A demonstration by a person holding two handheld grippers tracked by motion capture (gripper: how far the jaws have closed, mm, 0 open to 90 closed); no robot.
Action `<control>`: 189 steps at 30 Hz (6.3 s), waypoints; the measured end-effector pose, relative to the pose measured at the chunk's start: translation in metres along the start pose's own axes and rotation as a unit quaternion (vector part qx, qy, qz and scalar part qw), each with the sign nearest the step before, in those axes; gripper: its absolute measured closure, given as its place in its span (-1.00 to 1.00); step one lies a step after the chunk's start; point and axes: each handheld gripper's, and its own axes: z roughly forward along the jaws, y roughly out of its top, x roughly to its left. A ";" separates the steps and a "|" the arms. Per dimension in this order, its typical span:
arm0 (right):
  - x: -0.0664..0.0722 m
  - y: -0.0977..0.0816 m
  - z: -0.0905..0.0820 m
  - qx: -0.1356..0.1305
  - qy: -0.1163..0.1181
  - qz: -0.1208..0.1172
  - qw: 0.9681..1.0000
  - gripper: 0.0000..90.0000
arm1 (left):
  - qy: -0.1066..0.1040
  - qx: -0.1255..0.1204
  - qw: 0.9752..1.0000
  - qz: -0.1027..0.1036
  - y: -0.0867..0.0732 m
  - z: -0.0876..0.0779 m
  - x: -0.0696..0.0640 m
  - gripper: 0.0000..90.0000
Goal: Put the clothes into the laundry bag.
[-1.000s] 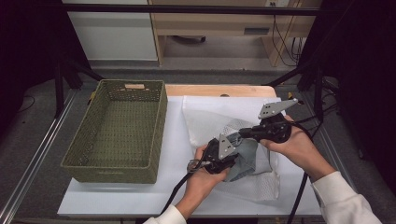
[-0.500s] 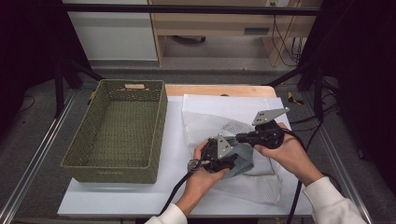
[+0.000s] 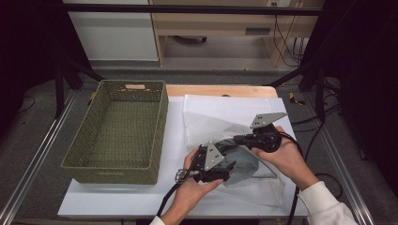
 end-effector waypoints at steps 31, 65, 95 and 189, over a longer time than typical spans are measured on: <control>0.025 -0.039 0.004 -0.016 0.021 0.001 1.000 0.99 | -0.033 -0.001 0.999 -0.015 -0.025 -0.032 -0.015 0.20; 0.024 -0.046 0.006 -0.020 0.024 0.011 0.999 0.98 | -0.125 0.124 0.984 -0.034 -0.052 0.017 -0.046 1.00; 0.026 -0.061 0.005 -0.017 0.013 0.031 0.999 0.99 | -0.043 0.112 0.992 -0.035 -0.030 0.048 -0.021 1.00; 0.016 -0.072 0.013 -0.007 -0.009 0.059 0.998 0.99 | 0.039 0.121 0.991 -0.026 -0.017 0.099 0.013 1.00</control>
